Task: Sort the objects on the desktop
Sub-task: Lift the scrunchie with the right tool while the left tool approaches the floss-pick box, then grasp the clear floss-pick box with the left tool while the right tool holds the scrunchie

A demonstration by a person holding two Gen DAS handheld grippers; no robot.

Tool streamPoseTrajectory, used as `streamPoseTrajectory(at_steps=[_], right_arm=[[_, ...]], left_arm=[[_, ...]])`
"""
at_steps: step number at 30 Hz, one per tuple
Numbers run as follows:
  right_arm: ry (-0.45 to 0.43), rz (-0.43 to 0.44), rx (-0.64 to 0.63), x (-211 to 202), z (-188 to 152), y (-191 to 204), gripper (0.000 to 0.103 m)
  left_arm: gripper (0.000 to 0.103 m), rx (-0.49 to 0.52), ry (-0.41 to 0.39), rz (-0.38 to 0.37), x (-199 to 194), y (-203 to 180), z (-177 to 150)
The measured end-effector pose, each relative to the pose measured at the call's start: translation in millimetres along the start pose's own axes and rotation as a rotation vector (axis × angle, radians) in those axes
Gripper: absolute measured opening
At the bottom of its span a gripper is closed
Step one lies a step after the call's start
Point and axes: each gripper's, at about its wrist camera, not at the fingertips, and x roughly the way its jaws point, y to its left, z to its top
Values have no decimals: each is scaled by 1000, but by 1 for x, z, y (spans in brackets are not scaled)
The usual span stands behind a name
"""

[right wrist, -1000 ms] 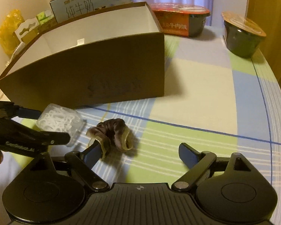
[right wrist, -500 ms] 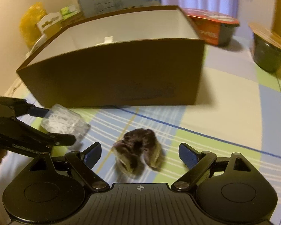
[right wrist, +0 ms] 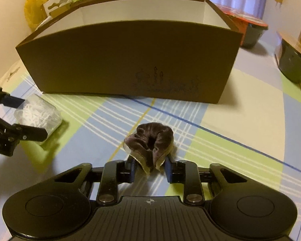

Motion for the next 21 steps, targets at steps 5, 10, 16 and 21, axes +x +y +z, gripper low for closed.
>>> streamPoseTrajectory(at_steps=[5, 10, 16, 21], right_arm=[[6, 25, 69, -13, 1, -2, 19], [-25, 58, 98, -33, 2, 0, 18], [-63, 94, 104, -57, 10, 4, 18], [-96, 117, 96, -71, 22, 11, 18]], left_arm=[[86, 12, -20, -4, -14, -3, -1], [86, 17, -44, -7, -31, -6, -1], [86, 11, -77, -8, -56, -5, 2], [86, 12, -107, 0, -72, -5, 8]])
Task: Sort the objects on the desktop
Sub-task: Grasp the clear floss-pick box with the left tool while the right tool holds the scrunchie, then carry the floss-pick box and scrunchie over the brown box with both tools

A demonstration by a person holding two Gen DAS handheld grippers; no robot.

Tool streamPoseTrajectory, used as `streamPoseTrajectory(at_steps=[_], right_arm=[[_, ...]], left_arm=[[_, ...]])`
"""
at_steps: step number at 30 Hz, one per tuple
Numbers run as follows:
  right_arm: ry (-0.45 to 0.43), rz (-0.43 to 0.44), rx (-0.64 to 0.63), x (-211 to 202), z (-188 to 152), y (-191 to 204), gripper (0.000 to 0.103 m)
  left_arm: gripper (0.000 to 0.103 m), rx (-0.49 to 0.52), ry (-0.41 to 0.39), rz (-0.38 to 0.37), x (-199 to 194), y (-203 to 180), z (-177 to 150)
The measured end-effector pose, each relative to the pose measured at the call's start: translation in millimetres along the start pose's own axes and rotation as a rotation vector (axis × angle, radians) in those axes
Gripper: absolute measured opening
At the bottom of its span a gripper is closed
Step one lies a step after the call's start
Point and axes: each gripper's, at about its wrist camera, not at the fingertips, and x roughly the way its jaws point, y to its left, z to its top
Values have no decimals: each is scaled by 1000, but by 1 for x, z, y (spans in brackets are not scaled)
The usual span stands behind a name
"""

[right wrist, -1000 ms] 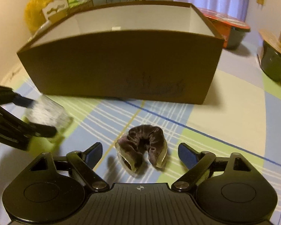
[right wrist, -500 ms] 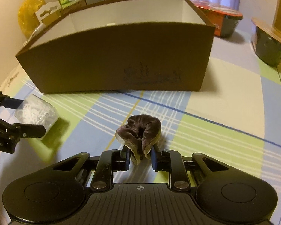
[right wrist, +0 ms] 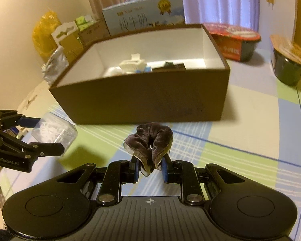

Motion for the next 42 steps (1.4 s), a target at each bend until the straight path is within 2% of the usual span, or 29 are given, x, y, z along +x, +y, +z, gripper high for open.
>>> streamPoseTrajectory(at_steps=[9, 18, 28, 36, 42], right_arm=[[-27, 26, -15, -9, 10, 12, 19], [-56, 53, -16, -13, 23, 18, 19], [-123, 77, -31, -14, 65, 21, 19], [-149, 61, -60, 3, 109, 18, 19], [-97, 60, -35, 35, 133, 8, 19]], left_arm=[[86, -16, -31, -7, -14, 0, 10], [86, -19, -94, 3, -33, 12, 26], [86, -13, -161, 21, -38, 36, 66], [86, -12, -159, 2, -12, 52, 109], [86, -39, -83, -6, 28, 63, 138]])
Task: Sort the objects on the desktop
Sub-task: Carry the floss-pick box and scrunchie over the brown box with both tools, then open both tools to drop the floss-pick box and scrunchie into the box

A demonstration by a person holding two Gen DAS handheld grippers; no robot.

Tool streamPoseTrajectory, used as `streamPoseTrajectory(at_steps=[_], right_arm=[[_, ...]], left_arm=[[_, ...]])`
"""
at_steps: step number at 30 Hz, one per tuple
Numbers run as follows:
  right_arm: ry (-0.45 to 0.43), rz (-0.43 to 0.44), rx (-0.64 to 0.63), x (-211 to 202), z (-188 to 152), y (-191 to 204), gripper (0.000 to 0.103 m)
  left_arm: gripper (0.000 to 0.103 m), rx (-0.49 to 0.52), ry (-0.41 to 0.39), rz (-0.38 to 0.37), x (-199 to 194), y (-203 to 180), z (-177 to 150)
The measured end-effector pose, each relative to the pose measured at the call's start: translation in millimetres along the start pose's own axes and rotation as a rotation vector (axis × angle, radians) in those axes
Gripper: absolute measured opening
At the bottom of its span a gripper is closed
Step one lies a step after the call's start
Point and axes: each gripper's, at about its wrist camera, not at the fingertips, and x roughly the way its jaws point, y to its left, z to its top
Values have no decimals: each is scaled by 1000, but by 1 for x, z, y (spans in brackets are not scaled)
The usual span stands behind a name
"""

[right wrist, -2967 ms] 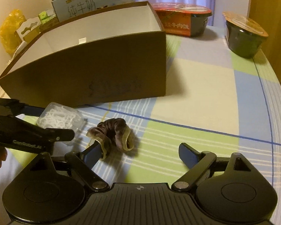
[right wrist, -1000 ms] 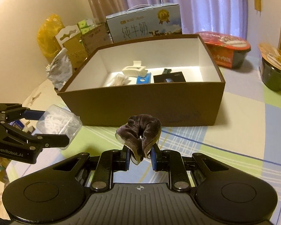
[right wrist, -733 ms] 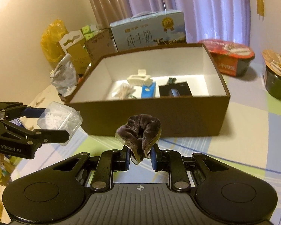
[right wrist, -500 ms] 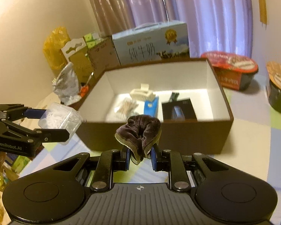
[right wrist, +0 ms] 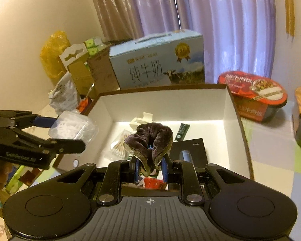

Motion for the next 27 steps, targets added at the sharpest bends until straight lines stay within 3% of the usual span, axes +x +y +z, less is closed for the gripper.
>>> streamPoseTrajectory(at_steps=[9, 14, 27], right_arm=[[143, -16, -14, 51, 3, -14, 19], [248, -5, -21, 75, 1, -25, 19], [308, 12, -45, 91, 2, -29, 19]], left_arm=[[86, 9, 187, -45, 67, 5, 4], [86, 23, 260, -25, 91, 5, -2], [84, 109, 271, 18, 100, -11, 1]])
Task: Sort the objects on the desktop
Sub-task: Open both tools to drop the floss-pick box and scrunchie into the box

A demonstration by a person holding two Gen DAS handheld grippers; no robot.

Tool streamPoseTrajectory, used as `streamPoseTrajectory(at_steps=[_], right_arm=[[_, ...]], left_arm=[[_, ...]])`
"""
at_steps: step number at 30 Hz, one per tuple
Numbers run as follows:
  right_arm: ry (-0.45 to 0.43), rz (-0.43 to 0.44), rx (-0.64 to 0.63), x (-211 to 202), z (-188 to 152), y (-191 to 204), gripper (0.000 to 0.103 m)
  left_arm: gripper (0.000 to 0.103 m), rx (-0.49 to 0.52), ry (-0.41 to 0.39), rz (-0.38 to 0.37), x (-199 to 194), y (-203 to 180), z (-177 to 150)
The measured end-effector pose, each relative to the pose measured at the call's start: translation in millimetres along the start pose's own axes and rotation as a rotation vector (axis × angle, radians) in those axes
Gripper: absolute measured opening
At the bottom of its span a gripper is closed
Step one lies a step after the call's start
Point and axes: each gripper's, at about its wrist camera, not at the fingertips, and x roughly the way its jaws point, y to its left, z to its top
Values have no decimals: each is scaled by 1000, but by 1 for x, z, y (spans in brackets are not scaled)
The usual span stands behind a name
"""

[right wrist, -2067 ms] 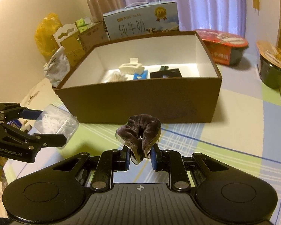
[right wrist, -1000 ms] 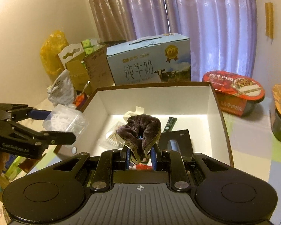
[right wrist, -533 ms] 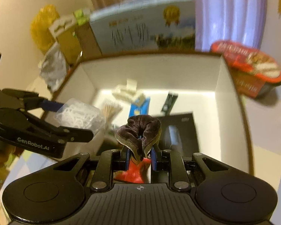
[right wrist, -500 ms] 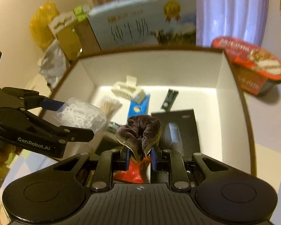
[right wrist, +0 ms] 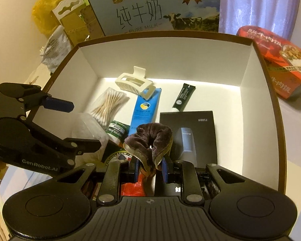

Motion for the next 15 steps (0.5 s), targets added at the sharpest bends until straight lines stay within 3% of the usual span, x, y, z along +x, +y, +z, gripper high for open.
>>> streamPoseTrajectory(at_steps=[6, 8, 9, 10, 15], right_arm=[[6, 1, -24, 3, -1, 3, 22], [-3, 6, -24, 4, -1, 3, 42], [-15, -4, -27, 3, -2, 4, 62], [-32, -15, -33, 2, -2, 5, 76], [-64, -42, -53, -7, -4, 6, 89]], left_arm=[[84, -1, -8, 1, -2, -1, 1], [85, -1, -10, 12, -3, 0, 0], [86, 1, -10, 29, -3, 0, 0], [86, 1, -14, 35, -4, 1, -1], [87, -31, -31, 38, -11, 5, -2]])
